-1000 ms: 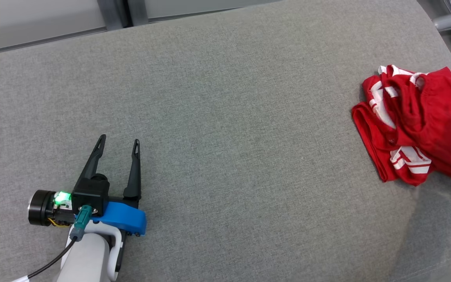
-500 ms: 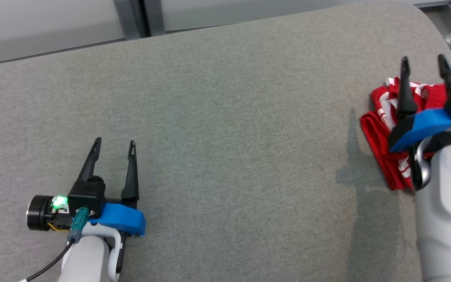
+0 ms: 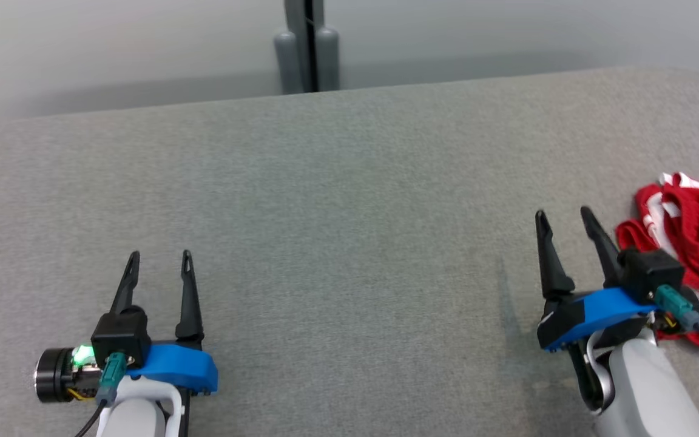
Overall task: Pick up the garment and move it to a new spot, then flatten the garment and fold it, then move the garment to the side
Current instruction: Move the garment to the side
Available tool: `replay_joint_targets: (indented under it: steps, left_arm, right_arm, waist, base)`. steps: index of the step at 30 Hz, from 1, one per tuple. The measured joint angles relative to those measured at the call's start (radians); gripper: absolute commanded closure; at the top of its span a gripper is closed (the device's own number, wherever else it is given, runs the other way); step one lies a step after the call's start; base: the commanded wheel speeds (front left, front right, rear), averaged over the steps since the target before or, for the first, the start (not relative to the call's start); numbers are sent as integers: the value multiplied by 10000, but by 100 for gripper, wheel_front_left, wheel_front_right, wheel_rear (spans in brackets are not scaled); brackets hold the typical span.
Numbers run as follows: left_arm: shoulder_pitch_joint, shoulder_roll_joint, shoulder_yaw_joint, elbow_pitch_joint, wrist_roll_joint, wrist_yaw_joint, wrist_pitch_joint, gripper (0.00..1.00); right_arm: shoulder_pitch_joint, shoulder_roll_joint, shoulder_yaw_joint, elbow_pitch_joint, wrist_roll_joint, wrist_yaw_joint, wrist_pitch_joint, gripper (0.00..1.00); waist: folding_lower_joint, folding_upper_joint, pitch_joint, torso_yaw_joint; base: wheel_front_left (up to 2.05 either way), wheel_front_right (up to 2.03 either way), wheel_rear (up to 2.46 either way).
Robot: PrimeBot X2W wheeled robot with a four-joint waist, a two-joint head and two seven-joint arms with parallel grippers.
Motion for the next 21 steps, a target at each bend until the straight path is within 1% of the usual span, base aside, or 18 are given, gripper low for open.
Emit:
replay_joint_targets:
  steps: [2, 9, 15, 21]
  left_arm:
    - [185, -52, 163, 36, -77, 100, 0, 0]
    - [843, -192, 353, -2, -169, 90, 0, 0]
    - [1369, -261, 485, -88, -153, 88, 0, 0]
    - [2001, -284, 573, -222, -171, 90, 0, 0]
  right_arm:
    - [267, -8, 157, -21, 125, 0, 0, 0]
    - [1071, -10, 608, -44, 374, 0, 0, 0]
    - [1658, -4, 882, -29, 407, 0, -2, 0]
    - [2189, -4, 1039, -40, 397, 0, -2, 0]
  waist:
    - [0, 0, -182, 214]
    - [0, -1, -876, 740]
    - [0, -2, -1427, 820]
    - [-1, -3, -1921, 751]
  base:
    - [0, 0, 0]
    - [0, 0, 0]
    - [0, 0, 0]
    - [0, 0, 0]
